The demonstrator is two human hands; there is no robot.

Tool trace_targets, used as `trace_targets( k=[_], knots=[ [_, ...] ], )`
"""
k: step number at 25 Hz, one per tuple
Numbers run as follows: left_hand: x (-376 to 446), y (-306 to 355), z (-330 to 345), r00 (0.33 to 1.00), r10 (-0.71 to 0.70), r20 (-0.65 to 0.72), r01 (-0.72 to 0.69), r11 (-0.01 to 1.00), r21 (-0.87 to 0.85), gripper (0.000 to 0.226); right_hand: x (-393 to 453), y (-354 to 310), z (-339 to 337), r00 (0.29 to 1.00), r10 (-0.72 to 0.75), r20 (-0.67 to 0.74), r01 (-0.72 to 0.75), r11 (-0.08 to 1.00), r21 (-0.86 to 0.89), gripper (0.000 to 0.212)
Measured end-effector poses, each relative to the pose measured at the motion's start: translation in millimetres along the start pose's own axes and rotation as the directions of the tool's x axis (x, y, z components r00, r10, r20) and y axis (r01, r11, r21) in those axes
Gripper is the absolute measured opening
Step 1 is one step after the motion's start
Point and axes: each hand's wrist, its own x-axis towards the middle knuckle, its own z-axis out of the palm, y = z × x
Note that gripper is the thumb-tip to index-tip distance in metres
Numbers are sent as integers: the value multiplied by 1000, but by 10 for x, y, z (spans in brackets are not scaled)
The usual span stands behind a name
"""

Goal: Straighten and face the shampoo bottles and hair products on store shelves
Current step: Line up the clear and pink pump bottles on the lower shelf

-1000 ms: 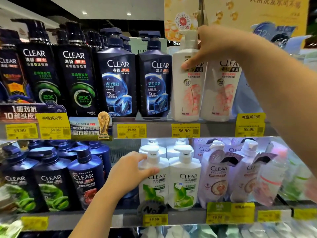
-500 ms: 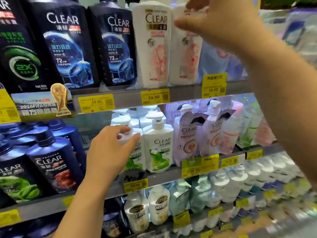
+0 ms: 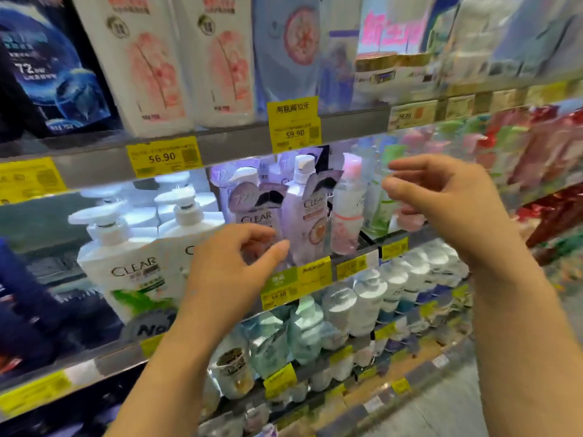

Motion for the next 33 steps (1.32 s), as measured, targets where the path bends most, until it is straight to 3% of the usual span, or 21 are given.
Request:
trace_targets(
  k=[5,10,15,18,22,26,33],
  knots=[
    [250,259,938,997,41,66,-47,995,87,46,328,744,-507,990,141,18,-142,989,34,13],
    [680,417,1931,998,-61,27,58,995,80,78,949,1331,-882,973,189,134,-179,980,-82,19],
    [982,351,2569,946,-272,-178,283,958,43,110,1325,1829,-859,914,207,348,-163,975,-153,61],
    [1051,241,2604,905,-346,-247,364,931,31,107,1457,1897,-646,922,166,351,-87,969,-230,75],
    [1119,182,2622,890,-336,-308,380,920,93,87,1578,1930,-408,933,174,315,-77,952,-296,71],
    [1112,192,2651,905,-279,-321,336,932,138,81,1601,1910,-309,966,126,228,-43,941,-335,90],
    [1124,220,2738,927,-237,-289,313,915,255,78,1586,1921,-320,980,50,194,34,913,-406,87]
  ],
)
